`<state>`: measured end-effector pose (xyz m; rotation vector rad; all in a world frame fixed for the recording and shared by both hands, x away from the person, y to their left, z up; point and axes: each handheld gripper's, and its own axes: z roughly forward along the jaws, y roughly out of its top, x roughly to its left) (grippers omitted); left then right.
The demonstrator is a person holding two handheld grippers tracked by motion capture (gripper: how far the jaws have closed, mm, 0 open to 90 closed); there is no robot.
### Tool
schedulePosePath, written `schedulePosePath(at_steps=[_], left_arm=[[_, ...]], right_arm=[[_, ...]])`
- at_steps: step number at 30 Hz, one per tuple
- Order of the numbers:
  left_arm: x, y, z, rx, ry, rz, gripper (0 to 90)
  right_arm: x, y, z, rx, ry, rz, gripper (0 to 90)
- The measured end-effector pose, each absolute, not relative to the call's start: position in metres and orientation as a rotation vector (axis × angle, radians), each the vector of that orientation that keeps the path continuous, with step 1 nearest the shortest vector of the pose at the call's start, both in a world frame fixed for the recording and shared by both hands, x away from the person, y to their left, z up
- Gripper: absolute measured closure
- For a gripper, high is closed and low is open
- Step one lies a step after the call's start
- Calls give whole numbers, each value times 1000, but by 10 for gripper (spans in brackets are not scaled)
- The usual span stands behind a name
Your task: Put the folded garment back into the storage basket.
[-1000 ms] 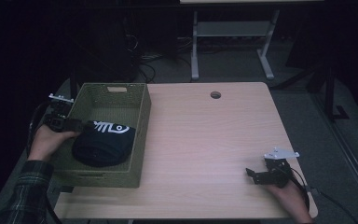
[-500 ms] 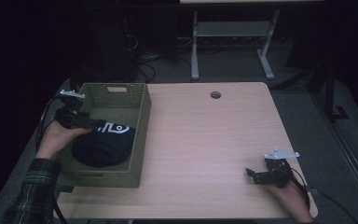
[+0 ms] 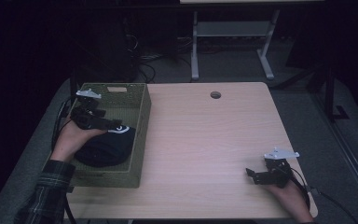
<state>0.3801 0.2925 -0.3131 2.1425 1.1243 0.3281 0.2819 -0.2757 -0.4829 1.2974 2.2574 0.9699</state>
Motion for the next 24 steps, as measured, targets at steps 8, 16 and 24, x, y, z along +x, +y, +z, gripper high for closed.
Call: schedulePosePath(at_steps=[8, 16, 24], left_arm=[[374, 267, -314, 2132, 1065, 314, 134], [365, 240, -316, 2121, 1009, 297, 134], [356, 207, -325, 2152, 953, 287, 141]], right_arm=[[282, -276, -483, 1297, 2258, 970, 83], [282, -276, -483, 1296, 2258, 970, 83], [282, -276, -483, 1298, 2257, 971, 83]])
